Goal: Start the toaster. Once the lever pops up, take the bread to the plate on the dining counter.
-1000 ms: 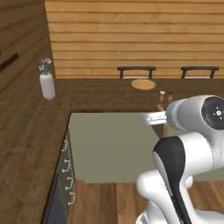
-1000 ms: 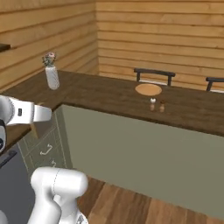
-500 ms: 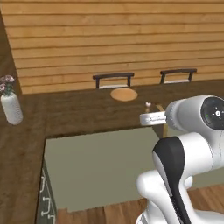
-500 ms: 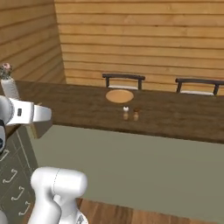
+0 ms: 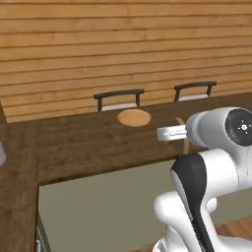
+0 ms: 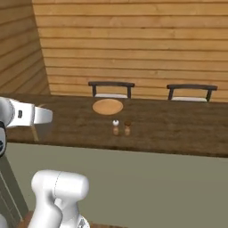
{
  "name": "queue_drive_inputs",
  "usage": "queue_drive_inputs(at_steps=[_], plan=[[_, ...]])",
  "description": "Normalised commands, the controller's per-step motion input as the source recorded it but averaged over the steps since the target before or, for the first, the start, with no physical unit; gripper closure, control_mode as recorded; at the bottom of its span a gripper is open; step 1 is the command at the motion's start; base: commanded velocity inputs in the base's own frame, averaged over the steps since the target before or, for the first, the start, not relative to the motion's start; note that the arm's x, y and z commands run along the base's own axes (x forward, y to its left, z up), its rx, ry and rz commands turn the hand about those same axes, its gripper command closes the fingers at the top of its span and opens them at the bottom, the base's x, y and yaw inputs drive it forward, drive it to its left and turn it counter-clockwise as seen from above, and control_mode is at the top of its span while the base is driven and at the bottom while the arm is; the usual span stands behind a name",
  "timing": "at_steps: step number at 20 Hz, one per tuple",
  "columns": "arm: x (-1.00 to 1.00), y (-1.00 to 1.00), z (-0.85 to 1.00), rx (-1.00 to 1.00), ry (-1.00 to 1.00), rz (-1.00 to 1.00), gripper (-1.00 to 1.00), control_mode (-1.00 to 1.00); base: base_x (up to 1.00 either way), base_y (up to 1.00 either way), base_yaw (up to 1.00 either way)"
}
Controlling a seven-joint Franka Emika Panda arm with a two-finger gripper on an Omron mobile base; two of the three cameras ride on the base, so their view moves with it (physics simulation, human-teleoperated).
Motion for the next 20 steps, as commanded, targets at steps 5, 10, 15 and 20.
queue_drive_inputs(at_steps=[5, 10, 15, 20], plan=[[0.00, 0.00, 0.00, 0.00, 0.00, 0.00, 1.00, 1.00, 0.66, 0.24, 0.00], [0.00, 0.00, 0.00, 0.00, 0.00, 0.00, 1.00, 1.00, 0.63, 0.22, 0.00], [0.27, 0.02, 0.00, 0.00, -0.10, 0.00, 1.00, -1.00, 0.22, 0.07, 0.00], [0.38, 0.01, 0.06, 0.00, -0.12, -0.13, 1.00, -1.00, 0.00, 0.00, 0.00]])
